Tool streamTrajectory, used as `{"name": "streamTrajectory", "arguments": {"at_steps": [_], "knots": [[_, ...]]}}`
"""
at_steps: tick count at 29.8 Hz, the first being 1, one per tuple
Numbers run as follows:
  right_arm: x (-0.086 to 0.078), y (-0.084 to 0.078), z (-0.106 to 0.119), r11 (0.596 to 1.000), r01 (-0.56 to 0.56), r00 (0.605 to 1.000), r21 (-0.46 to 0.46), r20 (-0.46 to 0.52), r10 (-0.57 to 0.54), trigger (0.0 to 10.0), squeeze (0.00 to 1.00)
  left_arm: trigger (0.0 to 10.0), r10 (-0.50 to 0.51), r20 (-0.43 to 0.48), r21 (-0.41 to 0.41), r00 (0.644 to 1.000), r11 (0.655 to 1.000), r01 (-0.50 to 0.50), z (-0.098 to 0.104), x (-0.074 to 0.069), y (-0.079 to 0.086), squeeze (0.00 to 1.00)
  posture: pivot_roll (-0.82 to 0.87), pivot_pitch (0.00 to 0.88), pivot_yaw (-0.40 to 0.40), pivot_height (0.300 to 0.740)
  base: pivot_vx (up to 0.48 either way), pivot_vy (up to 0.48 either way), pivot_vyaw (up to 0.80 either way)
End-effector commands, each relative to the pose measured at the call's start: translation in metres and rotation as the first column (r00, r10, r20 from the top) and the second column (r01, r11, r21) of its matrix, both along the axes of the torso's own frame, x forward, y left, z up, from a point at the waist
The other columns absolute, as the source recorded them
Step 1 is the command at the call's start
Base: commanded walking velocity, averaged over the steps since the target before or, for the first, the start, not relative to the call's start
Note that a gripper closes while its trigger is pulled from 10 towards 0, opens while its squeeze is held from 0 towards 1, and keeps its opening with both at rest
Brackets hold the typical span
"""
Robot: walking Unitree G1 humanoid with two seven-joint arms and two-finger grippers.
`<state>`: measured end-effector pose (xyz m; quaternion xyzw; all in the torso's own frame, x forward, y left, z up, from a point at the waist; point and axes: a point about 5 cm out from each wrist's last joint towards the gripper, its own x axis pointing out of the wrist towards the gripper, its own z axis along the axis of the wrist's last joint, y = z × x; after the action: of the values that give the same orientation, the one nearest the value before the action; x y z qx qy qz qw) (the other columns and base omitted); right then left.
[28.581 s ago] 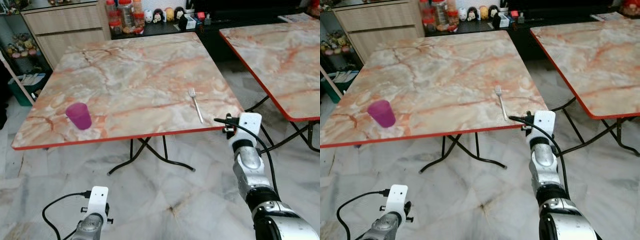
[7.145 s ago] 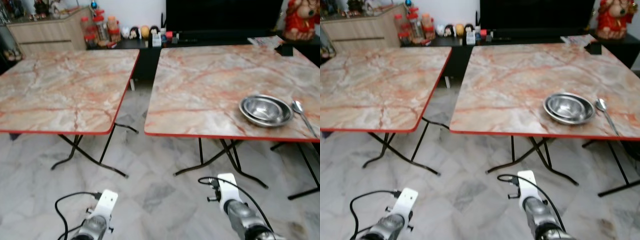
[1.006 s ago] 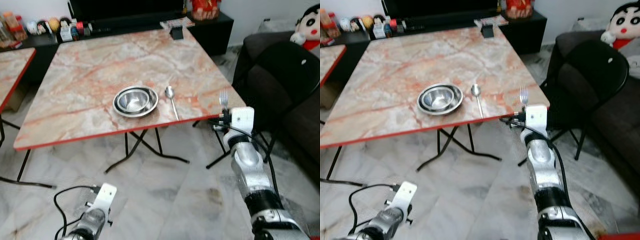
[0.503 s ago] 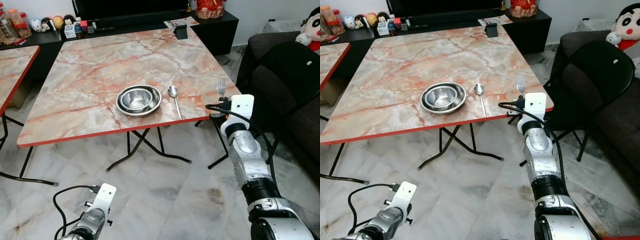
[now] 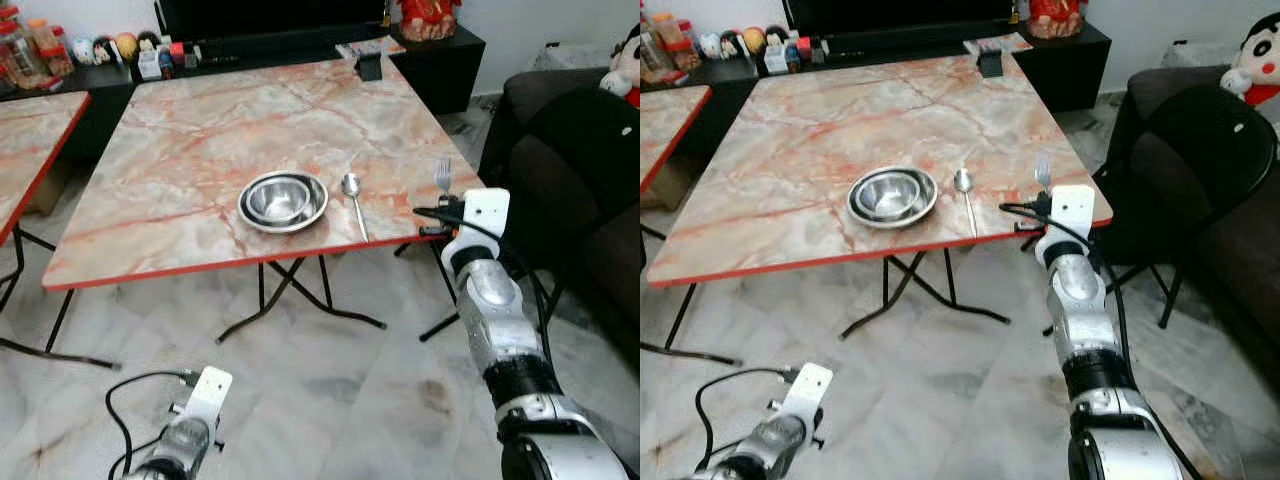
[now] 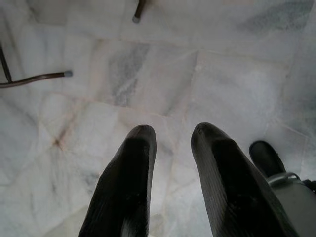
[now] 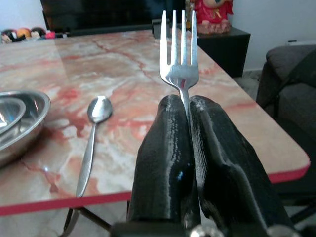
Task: Setting the table
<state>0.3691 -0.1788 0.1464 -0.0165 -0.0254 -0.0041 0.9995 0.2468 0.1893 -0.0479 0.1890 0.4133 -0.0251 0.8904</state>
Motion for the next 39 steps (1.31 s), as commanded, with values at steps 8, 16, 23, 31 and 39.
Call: {"name": "streamTrajectory", "arguments": {"at_steps": [8,16,23,31,39], "knots": [[0.0025,0.0039,0.0043,1.000,-0.006,1.000,-0.017,0.002,0.006,10.0,0.00,10.0,0.013,-0.008,0.013,1.000,1.000,-0.013,-0.0014,-0.0033,0.0063,0.00,-0.11,0.013,0.070,0.740,0.303,0.000,0.05],[0.0035,0.0046,0.0063,1.000,-0.006,1.000,0.019,0.006,0.006,10.0,0.00,10.0,0.015,-0.006,0.012,1.000,1.000,-0.015,-0.0010,-0.0028,0.0065,0.00,-0.10,0.029,0.071,0.740,0.304,0.000,0.11],[0.0028,0.0046,0.0054,1.000,-0.002,1.000,0.028,0.003,0.002,10.0,0.00,10.0,0.016,-0.004,0.011,1.000,1.000,-0.015,-0.0004,-0.0019,0.0064,0.00,-0.10,0.039,0.072,0.740,0.304,0.000,0.00],[0.0033,0.0016,0.0072,0.999,0.013,1.000,0.037,0.005,-0.013,10.0,0.00,10.0,0.014,-0.002,0.009,1.000,1.000,-0.014,0.0002,-0.0009,0.0060,0.00,-0.10,0.046,0.073,0.740,0.306,0.000,0.00],[0.0039,0.0008,0.0082,1.000,0.014,1.000,0.027,-0.006,-0.013,10.0,0.00,10.0,0.012,-0.001,0.008,1.000,1.000,-0.012,0.0006,-0.0004,0.0059,0.00,-0.10,0.049,0.073,0.740,0.306,0.000,0.00]]}}
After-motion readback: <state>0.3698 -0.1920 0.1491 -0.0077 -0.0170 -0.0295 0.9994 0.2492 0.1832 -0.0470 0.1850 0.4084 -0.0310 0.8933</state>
